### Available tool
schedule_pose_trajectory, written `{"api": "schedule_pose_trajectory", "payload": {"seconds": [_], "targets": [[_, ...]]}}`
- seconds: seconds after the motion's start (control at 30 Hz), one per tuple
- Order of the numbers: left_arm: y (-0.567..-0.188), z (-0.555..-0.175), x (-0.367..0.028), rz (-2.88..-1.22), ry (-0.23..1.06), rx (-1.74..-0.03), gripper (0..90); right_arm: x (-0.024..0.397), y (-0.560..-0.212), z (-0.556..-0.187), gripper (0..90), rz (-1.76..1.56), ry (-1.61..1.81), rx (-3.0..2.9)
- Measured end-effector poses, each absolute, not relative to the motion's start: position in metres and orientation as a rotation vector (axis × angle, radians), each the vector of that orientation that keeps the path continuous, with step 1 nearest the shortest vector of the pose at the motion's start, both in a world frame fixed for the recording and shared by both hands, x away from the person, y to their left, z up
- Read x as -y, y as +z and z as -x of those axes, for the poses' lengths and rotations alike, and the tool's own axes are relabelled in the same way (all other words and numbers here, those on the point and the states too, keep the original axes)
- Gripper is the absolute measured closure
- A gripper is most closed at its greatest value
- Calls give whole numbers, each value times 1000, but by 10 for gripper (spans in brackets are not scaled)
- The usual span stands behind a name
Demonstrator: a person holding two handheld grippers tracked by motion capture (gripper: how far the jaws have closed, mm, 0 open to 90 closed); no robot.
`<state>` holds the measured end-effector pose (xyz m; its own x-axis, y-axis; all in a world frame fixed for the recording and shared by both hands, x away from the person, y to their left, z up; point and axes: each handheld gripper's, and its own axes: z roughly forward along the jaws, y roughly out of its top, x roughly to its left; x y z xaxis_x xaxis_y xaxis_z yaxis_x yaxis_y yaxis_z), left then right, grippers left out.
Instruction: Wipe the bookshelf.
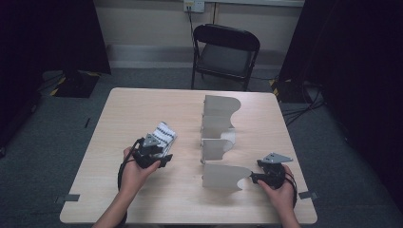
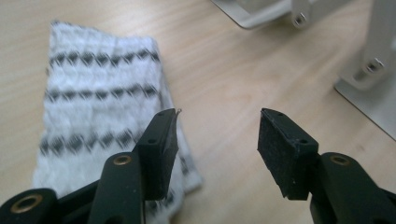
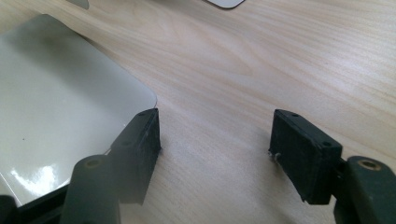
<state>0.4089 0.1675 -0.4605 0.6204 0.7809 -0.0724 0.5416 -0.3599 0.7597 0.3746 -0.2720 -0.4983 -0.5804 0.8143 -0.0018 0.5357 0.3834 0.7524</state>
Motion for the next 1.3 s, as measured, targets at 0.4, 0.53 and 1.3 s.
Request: {"api": "schedule_pose_trajectory", "payload": {"seconds": [0.4,0.53,1.3], "targets": [[-485,-428,-174,-2086,393,-1097,466,272,-498,-375,275,-1179,1023,-2281],[-487,-416,-168,-2127,391,-1058,468,272,-498,-375,273,-1178,1022,-2282],[-465,-378,-169,-2123,345,-956,448,269,-500,-380,97,-1175,995,-2310]]}}
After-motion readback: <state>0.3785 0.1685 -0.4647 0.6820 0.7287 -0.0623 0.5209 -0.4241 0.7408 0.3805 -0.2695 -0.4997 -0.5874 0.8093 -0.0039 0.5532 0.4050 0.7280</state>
